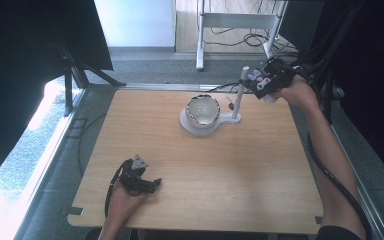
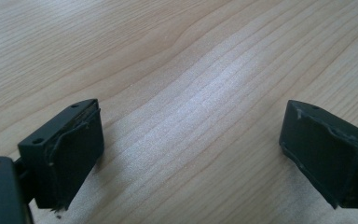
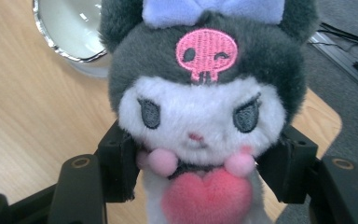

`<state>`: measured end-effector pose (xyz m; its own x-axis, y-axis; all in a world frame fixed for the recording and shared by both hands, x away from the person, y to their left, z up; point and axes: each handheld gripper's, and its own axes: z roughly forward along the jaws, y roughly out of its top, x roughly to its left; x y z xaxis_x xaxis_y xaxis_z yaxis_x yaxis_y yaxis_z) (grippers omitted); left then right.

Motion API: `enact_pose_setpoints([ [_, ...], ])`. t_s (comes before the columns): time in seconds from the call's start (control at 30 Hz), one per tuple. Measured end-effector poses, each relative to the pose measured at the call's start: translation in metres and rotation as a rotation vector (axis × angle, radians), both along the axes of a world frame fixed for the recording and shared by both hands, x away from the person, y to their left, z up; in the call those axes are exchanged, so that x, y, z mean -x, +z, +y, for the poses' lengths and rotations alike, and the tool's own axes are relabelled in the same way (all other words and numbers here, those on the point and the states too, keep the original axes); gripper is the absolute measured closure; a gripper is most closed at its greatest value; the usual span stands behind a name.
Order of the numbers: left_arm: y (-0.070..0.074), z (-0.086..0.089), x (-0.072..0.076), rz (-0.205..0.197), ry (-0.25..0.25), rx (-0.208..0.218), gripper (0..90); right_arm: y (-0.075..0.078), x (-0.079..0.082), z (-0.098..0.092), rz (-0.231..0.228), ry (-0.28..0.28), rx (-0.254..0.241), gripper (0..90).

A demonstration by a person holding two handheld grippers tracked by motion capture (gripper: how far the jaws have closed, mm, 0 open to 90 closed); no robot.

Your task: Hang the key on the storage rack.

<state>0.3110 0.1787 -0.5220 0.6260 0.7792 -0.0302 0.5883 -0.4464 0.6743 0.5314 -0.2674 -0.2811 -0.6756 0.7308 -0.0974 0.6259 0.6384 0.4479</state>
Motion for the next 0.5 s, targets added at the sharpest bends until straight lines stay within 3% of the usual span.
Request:
enact_pose_setpoints([
  [0.27,0.0,0.0,0.0,-0.001,0.001,0.001,6.1,-0.025,0.006,0.006,0.055,0.041,-0.005,36.6],
  [0.5,0.0,0.0,0.0,-0.002,0.001,0.001,6.1,-0.045,0.004,-0.003,0.086,0.021,-0.002,36.4],
])
